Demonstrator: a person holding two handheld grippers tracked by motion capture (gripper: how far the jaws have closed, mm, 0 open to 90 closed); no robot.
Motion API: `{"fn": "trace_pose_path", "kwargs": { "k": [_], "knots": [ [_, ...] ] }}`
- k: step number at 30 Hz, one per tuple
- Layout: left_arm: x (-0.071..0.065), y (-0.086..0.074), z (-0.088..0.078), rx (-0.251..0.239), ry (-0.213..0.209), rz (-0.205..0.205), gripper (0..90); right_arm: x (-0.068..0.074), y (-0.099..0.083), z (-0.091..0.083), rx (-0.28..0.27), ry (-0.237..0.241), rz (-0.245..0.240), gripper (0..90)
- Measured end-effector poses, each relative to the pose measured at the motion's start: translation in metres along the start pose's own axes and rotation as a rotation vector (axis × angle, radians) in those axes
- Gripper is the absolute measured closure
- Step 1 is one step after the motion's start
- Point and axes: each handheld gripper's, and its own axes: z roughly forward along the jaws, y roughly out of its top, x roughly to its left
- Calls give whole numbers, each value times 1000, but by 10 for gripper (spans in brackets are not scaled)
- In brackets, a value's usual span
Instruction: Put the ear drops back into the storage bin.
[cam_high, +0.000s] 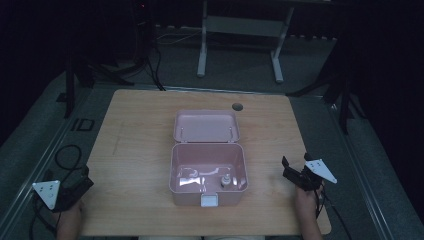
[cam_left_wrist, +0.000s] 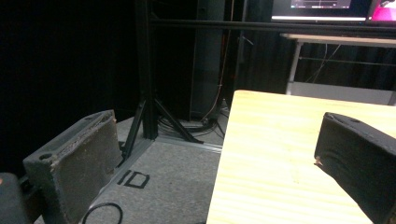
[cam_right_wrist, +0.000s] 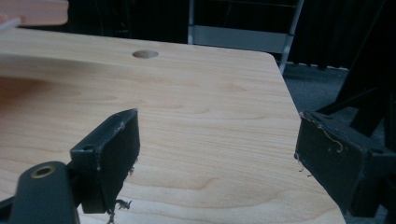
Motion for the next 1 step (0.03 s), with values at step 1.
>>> {"fn": "trace_pose_path", "kwargs": {
  "k": [1],
  "knots": [
    [0,0,0,1,0,1,4,0,0,0,-3,3,-2,136]
  ]
}}
